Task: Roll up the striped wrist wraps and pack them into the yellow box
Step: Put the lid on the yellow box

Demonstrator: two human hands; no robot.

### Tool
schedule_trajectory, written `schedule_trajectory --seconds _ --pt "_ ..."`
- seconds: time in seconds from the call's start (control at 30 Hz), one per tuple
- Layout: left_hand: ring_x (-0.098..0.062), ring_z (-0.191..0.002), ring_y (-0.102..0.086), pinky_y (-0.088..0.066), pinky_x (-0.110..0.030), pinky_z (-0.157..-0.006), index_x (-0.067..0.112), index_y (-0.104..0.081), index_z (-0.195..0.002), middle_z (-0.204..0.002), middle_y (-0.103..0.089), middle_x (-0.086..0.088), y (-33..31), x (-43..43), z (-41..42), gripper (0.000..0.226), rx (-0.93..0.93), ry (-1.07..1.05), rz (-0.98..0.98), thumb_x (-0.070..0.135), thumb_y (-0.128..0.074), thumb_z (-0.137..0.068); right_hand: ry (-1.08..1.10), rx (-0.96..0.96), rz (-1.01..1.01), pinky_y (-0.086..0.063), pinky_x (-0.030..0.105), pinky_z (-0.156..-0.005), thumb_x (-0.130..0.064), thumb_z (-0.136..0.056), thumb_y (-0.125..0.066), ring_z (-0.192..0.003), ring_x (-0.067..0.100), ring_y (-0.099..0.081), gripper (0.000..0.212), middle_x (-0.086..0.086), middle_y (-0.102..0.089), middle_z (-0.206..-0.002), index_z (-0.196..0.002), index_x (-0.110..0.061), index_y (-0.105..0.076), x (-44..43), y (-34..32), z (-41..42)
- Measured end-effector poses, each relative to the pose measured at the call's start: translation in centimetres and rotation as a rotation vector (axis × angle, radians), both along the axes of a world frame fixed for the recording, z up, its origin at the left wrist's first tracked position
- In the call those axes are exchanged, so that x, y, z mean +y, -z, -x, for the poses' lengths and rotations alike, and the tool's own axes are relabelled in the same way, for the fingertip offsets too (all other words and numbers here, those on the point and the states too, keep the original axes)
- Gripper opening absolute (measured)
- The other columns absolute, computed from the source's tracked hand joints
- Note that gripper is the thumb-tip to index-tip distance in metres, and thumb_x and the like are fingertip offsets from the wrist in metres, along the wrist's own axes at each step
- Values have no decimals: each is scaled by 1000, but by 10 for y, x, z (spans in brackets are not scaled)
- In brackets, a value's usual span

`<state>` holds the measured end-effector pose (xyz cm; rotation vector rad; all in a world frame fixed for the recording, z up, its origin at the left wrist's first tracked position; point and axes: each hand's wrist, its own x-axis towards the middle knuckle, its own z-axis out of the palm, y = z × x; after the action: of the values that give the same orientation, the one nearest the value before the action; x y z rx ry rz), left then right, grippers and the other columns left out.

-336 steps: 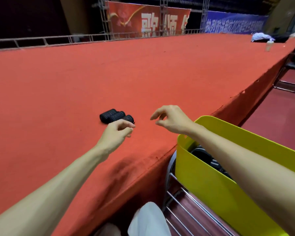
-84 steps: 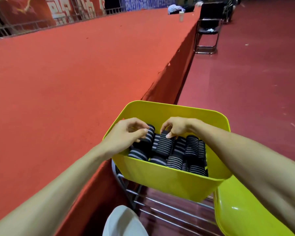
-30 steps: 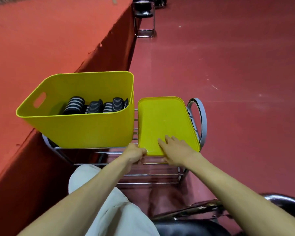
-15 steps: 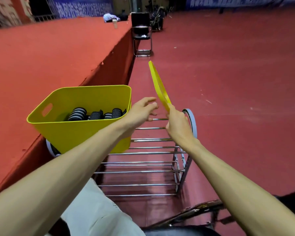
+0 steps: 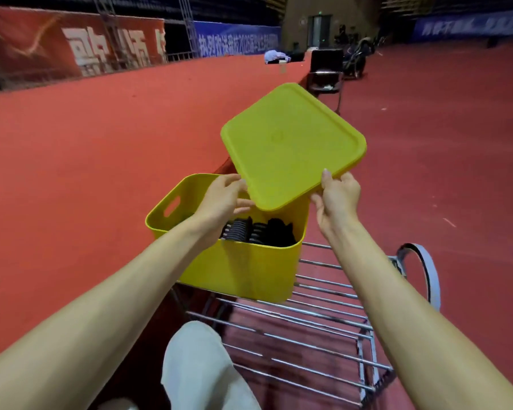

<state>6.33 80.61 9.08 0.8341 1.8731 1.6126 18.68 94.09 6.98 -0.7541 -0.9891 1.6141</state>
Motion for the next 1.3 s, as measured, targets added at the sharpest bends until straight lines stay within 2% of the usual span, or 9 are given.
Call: schedule_trajectory --seconds 0.1,0.2,0.4,0.6,0.67,0.8,0.97,1.13,1.3 --pt "-22 -101 -63 -55 -40 -91 13 -33 -143 -129 -48 -6 6 -15 37 49 -43 -171 32 27 -51 -100 -53 -9 67 -37 17 -47 -4 -100 -43 -69 10 -51 14 -2 -58 -84 -101 -14 -54 6 15 27" --pt "-18 -95 -61 -55 -41 -89 17 -33 -141 -136 -44 -9 13 -35 73 52 -3 -404 54 27 -56 -95 -95 0 120 -54 29 -87 -4 -100 -42 -101 17 -65 33 6 -66 -115 -132 -3 -50 8 19 52" --pt "-23 -73 -67 -57 -33 -57 15 -40 -125 -102 -63 -12 5 -69 112 34 -234 -566 -370 -1 -40 -95 -165 -191 78 -59 37 -65 -16 -83 -58 -78 23 -65 40 10 -66 -100 -121 -5 -58 21 14 79" --pt "-20 -68 -62 -54 -34 -55 14 -55 -93 -83 -62 -3 9 -94 127 25 -363 -629 -515 19 -32 -100 -172 -301 5 -47 23 -48 -2 -93 -52 -53 13 -53 15 3 -60 -63 -85 -6 -65 23 15 74" --pt "-20 -68 -62 -55 -34 -56 13 -55 -96 -84 -61 -5 19 -98 131 21 -338 -618 -442 24 -38 -101 -142 -308 -11 -39 26 -48 -3 -89 -55 -57 15 -45 21 2 -51 -63 -70 -12 -59 25 17 69" --pt "-26 -65 -50 -43 -29 -53 10 -60 -93 -74 -53 -8 46 -89 139 11 16 -528 -108 14 -51 -97 -132 -396 -88 -44 39 -67 -6 -86 -61 -73 21 -54 6 12 -61 -78 -86 -2 -65 20 18 55" --pt "-37 -124 -43 -37 -44 -97 8 -48 -136 -131 -51 -19 61 -79 136 41 457 -450 308 27 -37 -102 5 -663 -312 -52 53 -82 -10 -76 -54 -90 35 -64 23 13 -70 -94 -96 -11 -65 18 28 35" --pt "-31 -126 -26 -27 -42 -106 9 -47 -135 -133 -31 -17 65 -74 121 39 453 -415 349 23 -35 -101 38 -798 -316 -50 52 -81 -17 -77 -46 -94 38 -61 26 17 -66 -99 -97 -10 -61 18 46 25" --pt "-31 -122 -45 -36 -40 -98 5 -52 -131 -132 -50 -15 71 -79 132 38 406 -406 312 17 -40 -97 7 -856 -282 -48 48 -80 -13 -85 -48 -96 38 -60 22 18 -64 -101 -102 -7 -61 13 54 28"
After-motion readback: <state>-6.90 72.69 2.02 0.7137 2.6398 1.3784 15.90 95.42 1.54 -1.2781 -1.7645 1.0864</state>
